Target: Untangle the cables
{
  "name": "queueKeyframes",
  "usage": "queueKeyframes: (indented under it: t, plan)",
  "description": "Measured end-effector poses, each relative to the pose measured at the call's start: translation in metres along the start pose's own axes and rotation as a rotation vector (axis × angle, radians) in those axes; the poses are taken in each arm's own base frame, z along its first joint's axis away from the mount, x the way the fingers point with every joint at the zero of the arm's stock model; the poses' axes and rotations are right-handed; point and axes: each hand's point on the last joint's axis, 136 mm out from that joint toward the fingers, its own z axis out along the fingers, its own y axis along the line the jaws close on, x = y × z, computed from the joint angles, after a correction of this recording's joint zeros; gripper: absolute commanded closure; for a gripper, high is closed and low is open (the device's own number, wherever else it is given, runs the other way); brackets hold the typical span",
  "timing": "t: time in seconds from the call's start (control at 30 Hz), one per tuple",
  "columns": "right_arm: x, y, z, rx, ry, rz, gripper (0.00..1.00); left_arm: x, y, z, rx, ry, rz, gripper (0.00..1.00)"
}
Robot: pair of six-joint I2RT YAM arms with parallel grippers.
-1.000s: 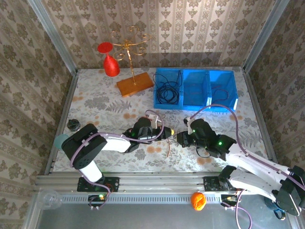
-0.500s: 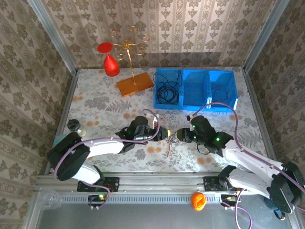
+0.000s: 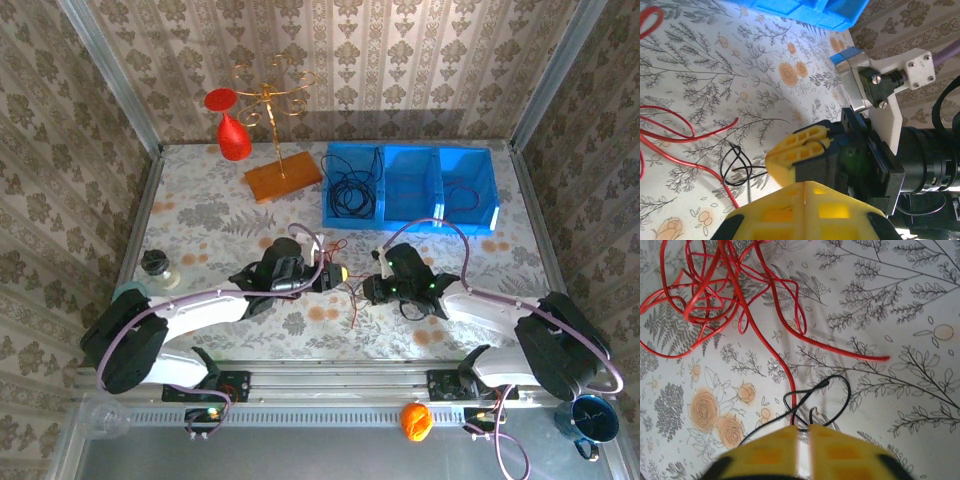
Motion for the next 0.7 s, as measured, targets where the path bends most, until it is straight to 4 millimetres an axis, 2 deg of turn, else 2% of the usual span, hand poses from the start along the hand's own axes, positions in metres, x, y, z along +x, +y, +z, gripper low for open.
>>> queueKeyframes:
  t: [0.07, 0.17, 0.33, 0.4, 0.5, 0.6, 0.67, 0.7]
  plan:
    - [-0.008, 0.004, -0.005, -0.001, -0.021, -0.018, 1.0, -0.007, 0.002, -0.009, -0.014, -0.016, 0.006, 1.0]
    - [-0.023, 0.012, -0.025, -0.009, -0.08, -0.045, 1.0, -0.027, 0.006, -0.036, -0.056, -0.074, 0.029, 1.0]
    - [-0.057, 0.054, -0.069, -0.119, -0.213, -0.133, 1.0, -0.063, 0.004, -0.081, -0.088, -0.187, 0.073, 1.0]
    - [-0.069, 0.067, -0.082, -0.152, -0.249, -0.153, 1.0, -0.068, 0.004, -0.093, -0.092, -0.205, 0.081, 1.0]
    - [-0.075, 0.078, -0.093, -0.177, -0.255, -0.166, 1.0, -0.069, 0.004, -0.103, -0.091, -0.211, 0.082, 1.0]
    - [-0.079, 0.085, -0.101, -0.184, -0.245, -0.182, 1.0, -0.066, 0.005, -0.109, -0.086, -0.216, 0.078, 0.9]
    - [-0.085, 0.088, -0.108, -0.177, -0.25, -0.187, 1.0, -0.063, 0.01, -0.112, -0.099, -0.218, 0.072, 0.75]
    - [-0.092, 0.086, -0.113, -0.16, -0.262, -0.181, 1.0, -0.062, 0.019, -0.115, -0.127, -0.225, 0.059, 0.64]
